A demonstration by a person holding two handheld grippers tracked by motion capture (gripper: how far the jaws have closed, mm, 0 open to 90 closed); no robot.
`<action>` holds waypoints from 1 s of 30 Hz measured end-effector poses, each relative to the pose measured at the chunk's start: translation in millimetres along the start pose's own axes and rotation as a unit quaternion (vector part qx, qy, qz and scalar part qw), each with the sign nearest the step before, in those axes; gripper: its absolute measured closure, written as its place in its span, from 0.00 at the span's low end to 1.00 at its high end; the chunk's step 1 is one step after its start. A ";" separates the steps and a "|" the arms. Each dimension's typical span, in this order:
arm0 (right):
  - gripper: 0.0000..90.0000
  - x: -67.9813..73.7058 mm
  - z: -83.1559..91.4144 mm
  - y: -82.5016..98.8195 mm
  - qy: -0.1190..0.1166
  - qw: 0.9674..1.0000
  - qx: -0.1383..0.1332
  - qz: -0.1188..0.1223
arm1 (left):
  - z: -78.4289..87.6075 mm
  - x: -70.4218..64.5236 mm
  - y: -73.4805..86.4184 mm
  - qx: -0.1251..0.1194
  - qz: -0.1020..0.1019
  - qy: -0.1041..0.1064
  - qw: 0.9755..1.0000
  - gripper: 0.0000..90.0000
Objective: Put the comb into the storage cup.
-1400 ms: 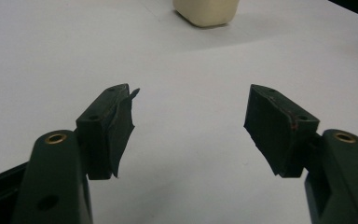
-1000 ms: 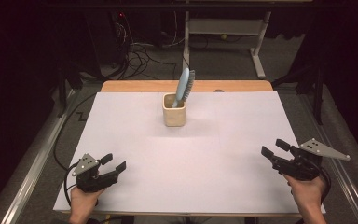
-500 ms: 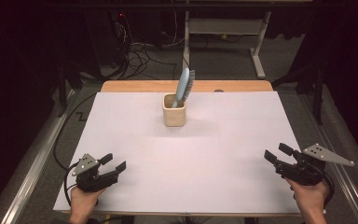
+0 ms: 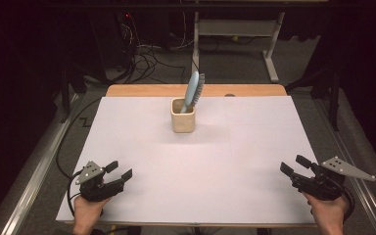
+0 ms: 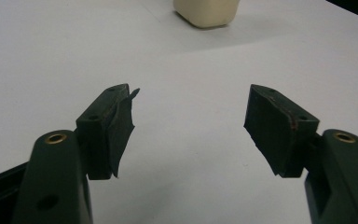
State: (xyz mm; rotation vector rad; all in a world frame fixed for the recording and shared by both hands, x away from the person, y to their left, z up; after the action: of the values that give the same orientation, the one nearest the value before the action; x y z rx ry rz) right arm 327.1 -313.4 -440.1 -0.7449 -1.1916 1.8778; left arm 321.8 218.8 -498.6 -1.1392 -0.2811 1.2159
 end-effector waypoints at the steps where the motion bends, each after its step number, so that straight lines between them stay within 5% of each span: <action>1: 0.34 0.4 0.1 0.6 0.000 1.000 0.000 0.001 | 0.0 0.0 0.0 0.000 0.000 0.000 1.000 0.37; 30: 0.32 6.0 1.9 26.9 0.012 1.000 0.016 0.010 | 1.4 -0.6 -0.7 -0.003 0.000 0.000 1.000 0.37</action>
State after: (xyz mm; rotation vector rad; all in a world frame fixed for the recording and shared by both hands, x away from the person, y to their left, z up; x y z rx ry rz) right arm 314.4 -316.2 -464.5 -0.7640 -1.1405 1.8944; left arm 321.0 219.1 -497.2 -1.1448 -0.2863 1.2153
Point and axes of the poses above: each handheld gripper's, and its own axes: z roughly backward along the jaws, y roughly out of its underside, x roughly to its left, the point moved 7 cm from there along -z, roughly forward along the jaws, and after that the axes turned 14 degrees about z, right-handed, at the moved point
